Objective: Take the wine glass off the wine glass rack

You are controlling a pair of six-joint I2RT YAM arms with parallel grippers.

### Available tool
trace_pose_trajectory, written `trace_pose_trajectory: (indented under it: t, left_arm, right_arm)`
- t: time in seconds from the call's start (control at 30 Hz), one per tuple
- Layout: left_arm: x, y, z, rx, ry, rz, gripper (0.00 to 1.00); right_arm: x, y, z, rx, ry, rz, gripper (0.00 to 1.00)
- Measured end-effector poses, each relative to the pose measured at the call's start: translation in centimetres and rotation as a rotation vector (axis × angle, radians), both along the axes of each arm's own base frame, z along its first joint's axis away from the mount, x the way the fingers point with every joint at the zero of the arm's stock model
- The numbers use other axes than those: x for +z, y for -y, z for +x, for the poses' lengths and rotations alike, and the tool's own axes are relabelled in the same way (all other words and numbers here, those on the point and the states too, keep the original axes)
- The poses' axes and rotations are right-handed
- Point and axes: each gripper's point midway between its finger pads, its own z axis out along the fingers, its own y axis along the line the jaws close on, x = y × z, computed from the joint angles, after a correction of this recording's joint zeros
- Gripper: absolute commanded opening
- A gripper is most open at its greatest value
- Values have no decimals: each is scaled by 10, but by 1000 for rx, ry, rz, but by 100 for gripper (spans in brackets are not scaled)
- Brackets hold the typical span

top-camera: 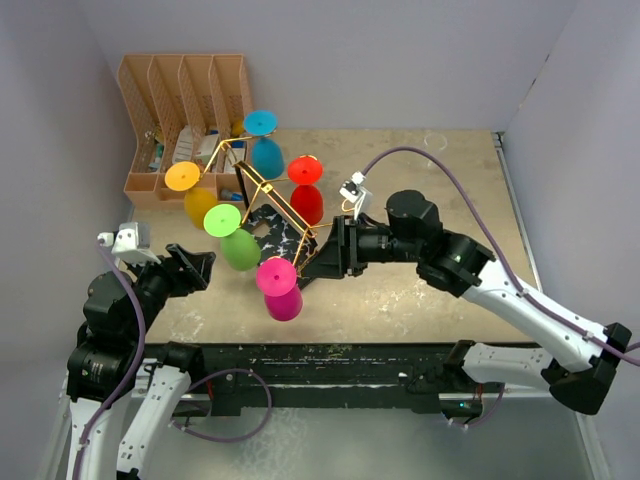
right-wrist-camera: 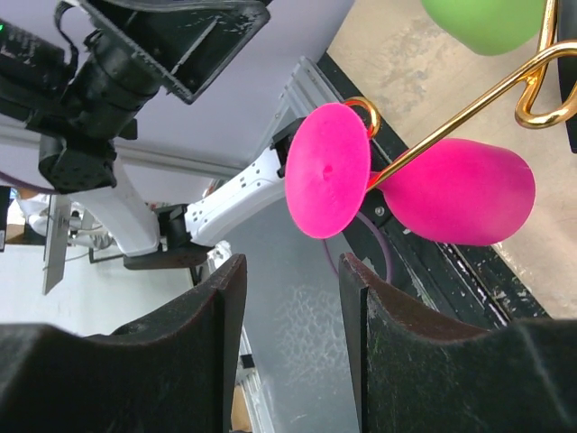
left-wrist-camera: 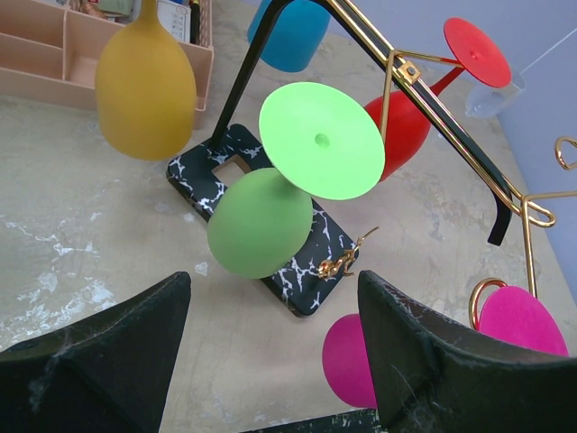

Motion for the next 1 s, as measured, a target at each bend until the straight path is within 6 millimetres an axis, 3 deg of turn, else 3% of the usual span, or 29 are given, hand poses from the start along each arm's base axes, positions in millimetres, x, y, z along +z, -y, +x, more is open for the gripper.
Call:
trace_pose_trajectory:
  t: [0.33,0.67,1.0]
  left_arm:
    - [0,1,0,-3,0,0,78]
    - [1,1,-1,-4,3,0,78]
    - [1,0,-1,-4,6,-1,78]
  right_arm:
    - [-29,-21,12,-28,-68,-53,46]
    - [-30,-31,16,-30,-78,-27,44]
    - [-46,-42,17,-16,-109,-57,39]
